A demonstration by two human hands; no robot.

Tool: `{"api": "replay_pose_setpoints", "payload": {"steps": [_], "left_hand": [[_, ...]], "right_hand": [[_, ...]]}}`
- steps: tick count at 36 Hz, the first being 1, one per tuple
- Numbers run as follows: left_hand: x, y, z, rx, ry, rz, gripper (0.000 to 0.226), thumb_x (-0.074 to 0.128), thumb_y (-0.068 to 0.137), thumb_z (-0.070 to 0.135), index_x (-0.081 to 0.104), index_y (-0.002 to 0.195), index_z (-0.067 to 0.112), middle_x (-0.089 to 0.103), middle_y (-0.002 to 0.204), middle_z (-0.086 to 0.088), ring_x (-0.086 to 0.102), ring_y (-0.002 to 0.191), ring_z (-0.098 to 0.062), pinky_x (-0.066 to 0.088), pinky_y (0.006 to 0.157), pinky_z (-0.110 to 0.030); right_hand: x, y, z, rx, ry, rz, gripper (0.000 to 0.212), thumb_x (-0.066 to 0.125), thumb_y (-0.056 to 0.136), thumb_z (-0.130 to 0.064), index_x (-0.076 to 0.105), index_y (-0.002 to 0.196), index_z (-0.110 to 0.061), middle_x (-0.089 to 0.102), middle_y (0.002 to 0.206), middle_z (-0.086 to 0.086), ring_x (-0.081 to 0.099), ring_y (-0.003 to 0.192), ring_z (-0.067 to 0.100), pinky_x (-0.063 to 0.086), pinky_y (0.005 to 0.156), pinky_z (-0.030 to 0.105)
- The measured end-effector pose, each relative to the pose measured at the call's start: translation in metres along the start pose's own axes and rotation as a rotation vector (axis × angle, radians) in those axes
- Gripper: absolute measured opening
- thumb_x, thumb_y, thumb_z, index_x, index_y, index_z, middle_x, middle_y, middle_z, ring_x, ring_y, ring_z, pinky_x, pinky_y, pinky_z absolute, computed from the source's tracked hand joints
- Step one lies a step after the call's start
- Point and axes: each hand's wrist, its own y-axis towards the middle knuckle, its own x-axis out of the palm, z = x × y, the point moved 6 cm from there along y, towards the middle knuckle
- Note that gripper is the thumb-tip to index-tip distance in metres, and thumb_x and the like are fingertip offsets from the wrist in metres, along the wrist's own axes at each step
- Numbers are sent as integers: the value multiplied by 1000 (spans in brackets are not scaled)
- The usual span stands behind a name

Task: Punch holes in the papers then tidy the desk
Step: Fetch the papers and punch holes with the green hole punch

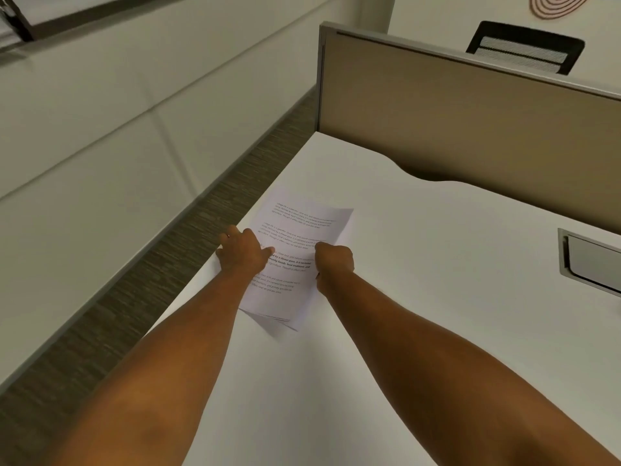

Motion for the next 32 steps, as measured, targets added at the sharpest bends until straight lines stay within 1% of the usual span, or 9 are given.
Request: {"api": "replay_pose_setpoints", "payload": {"steps": [1, 3, 7, 10, 13, 17, 21, 26, 32], "left_hand": [[1, 0, 0, 0, -2, -1, 68, 63, 85, 58, 49, 129, 8, 39, 141, -20, 40, 129, -35, 41, 102, -45], [1, 1, -1, -1, -2, 0, 69, 62, 85, 58, 49, 130, 8, 38, 142, -20, 40, 129, -35, 41, 102, -45], [3, 2, -2, 4, 8, 2, 70, 62, 85, 59, 48, 131, 8, 37, 143, -20, 39, 131, -35, 41, 103, -47], [4, 3, -2, 3, 14, 5, 70, 61, 84, 60, 49, 130, 9, 37, 143, -20, 39, 131, -35, 41, 104, -46], [4, 3, -2, 9, 21, 15, 70, 61, 84, 60, 48, 130, 9, 38, 143, -20, 39, 131, -35, 40, 104, -46], [4, 2, -2, 10, 13, 17, 69, 61, 85, 60, 48, 131, 9, 38, 143, -19, 39, 131, -35, 40, 104, -46], [3, 2, -2, 8, -1, 8, 68, 62, 85, 58, 49, 130, 9, 37, 144, -19, 38, 132, -35, 40, 104, -47], [1, 1, -3, 40, -22, 28, 66, 59, 87, 59, 53, 127, 7, 43, 137, -19, 41, 127, -34, 43, 100, -46], [-5, 6, -11, 19, -244, 67, 62, 45, 93, 60, 57, 132, 13, 52, 136, -18, 41, 128, -37, 40, 102, -49]], "right_hand": [[-1, -4, 0, 14, 45, -11, 1, 57, 85, -16, 58, 86, -15, 63, 91, 3, 63, 81, 23, 52, 62, 27], [0, -5, 2, 30, 85, -36, 8, 59, 86, -16, 56, 79, -19, 66, 92, 4, 66, 84, 26, 57, 72, 33], [-1, 1, 2, 39, 91, -54, 14, 60, 89, -15, 54, 77, -19, 66, 88, 4, 66, 79, 26, 59, 73, 40], [-1, 10, 2, 7, 13, -57, 10, 61, 87, -16, 56, 78, -17, 67, 92, 5, 67, 85, 27, 59, 82, 41], [-1, 12, 0, -34, -9, -59, 6, 63, 85, -17, 60, 82, -12, 68, 93, 6, 67, 87, 28, 58, 80, 38], [-3, 15, 3, -5, 10, -71, 13, 63, 85, -13, 60, 97, -13, 67, 101, 8, 66, 92, 30, 57, 79, 37], [-10, 20, 7, -55, -78, -64, 17, 50, 86, -3, 61, 88, -16, 67, 103, 9, 67, 93, 32, 59, 83, 47], [-16, 21, 7, -125, -116, -121, 21, 53, 87, -2, 63, 84, -20, 71, 99, 7, 70, 88, 31, 61, 78, 47], [-33, 19, 3, -163, -107, -138, 23, 53, 89, -3, 62, 85, -24, 70, 101, 6, 70, 91, 31, 60, 82, 48]]}}
